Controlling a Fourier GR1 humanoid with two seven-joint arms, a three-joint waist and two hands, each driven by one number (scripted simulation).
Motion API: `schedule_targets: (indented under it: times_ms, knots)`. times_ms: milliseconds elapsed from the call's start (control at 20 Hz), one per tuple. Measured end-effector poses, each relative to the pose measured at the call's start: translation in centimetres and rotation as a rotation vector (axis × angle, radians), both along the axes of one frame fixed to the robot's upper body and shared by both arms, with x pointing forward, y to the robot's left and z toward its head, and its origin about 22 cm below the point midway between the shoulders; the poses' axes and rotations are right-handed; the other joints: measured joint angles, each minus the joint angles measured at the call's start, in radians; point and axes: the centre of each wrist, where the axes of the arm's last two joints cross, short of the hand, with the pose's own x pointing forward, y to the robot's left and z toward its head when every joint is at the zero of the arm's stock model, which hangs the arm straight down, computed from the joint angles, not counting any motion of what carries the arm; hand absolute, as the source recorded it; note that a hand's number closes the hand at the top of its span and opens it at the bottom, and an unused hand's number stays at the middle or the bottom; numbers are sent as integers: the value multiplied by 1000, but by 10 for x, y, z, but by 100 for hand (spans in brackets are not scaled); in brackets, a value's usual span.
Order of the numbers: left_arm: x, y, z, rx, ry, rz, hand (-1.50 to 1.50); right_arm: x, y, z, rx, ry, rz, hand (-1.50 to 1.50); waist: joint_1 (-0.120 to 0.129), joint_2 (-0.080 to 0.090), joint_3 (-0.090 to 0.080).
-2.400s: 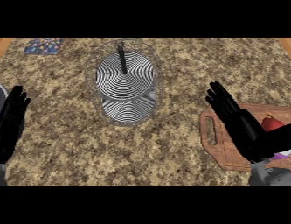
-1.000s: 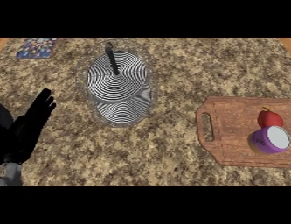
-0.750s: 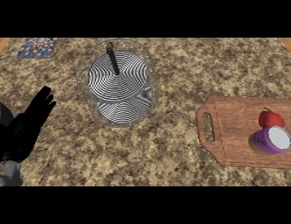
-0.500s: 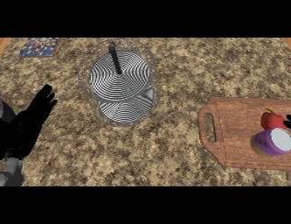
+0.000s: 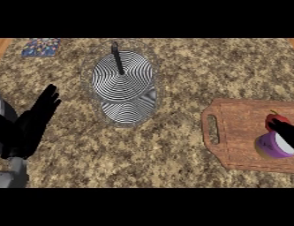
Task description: Pick the can from the cutting board and place it in the tiered basket
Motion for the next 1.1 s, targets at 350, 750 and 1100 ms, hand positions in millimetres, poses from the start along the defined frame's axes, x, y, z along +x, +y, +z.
schedule_targets:
  times_ms: [350,750,1100]
  knots:
    - [-2,3,-3,2,3,0,0,21,-11,-37,-34,-24,-25,-150,1,0,0]
    - [2,-4,-8,0,3,5,0,30,-17,-54,-73,-89,-36,-150,-1,0,0]
    - [-3,3,3,1,-5,-1,0,36,-27,-68,-105,-18,-17,150,3,-8,-11]
